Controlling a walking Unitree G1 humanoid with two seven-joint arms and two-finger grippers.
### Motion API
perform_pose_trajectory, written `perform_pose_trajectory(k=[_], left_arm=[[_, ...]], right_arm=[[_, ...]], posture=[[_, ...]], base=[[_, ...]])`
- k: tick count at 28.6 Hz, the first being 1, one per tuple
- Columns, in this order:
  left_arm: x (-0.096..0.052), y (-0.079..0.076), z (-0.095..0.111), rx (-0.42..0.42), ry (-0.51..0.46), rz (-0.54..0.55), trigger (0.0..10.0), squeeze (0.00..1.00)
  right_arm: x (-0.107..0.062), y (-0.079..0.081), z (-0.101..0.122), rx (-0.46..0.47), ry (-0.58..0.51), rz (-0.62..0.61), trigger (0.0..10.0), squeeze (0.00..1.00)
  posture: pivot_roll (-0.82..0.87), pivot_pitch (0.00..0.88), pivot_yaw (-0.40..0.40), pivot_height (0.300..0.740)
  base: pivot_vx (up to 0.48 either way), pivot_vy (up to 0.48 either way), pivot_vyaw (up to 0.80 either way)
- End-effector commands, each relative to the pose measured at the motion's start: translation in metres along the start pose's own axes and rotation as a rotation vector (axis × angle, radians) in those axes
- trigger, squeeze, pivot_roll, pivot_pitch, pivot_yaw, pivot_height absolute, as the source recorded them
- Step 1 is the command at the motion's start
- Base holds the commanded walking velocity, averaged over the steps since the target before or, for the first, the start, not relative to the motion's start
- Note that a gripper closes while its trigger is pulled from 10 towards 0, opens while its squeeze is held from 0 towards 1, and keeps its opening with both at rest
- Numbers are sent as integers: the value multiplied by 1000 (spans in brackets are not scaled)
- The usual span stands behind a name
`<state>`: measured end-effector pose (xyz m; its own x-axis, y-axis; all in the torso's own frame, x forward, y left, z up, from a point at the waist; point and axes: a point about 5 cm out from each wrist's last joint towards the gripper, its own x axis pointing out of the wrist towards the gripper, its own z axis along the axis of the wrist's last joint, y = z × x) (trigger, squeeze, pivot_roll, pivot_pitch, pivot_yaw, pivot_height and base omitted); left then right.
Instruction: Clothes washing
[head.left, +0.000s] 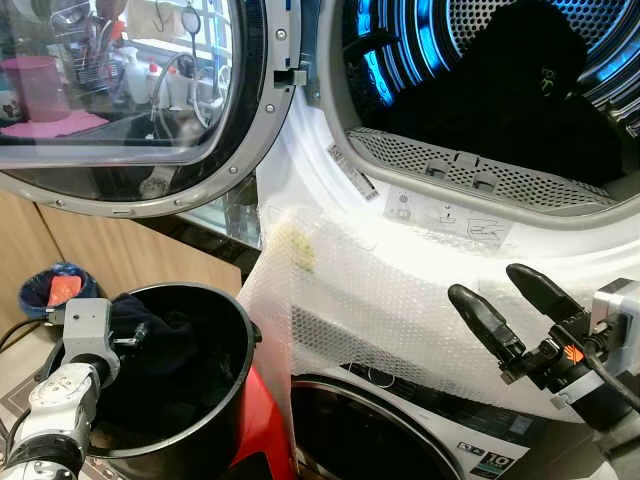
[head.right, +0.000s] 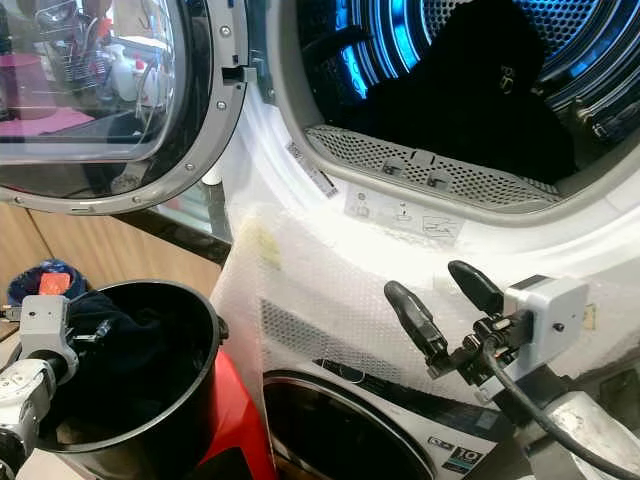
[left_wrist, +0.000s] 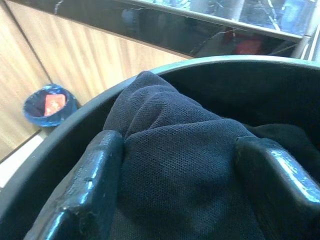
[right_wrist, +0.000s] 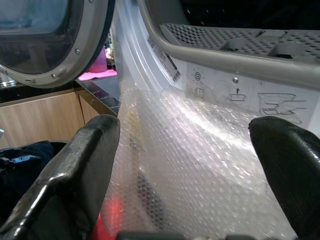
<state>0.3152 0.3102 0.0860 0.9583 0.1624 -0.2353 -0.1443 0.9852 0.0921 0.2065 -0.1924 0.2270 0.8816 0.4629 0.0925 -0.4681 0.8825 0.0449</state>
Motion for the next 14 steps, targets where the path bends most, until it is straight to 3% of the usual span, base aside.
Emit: perform_pose_trajectory(k=[1, 14], left_arm=[[2, -6, 1, -17, -10, -24, 0, 0], [-5, 1, -12, -48, 17, -16, 0, 0]], right_arm=[[-2, 1, 8, -28, -16, 3, 10000, 0], [-5, 5, 10, -22, 34, 66, 10000, 0]], posture=[[-217, 107, -78, 740], [-212, 99, -87, 740]], base=[[0, 0, 0], [0, 0, 0]])
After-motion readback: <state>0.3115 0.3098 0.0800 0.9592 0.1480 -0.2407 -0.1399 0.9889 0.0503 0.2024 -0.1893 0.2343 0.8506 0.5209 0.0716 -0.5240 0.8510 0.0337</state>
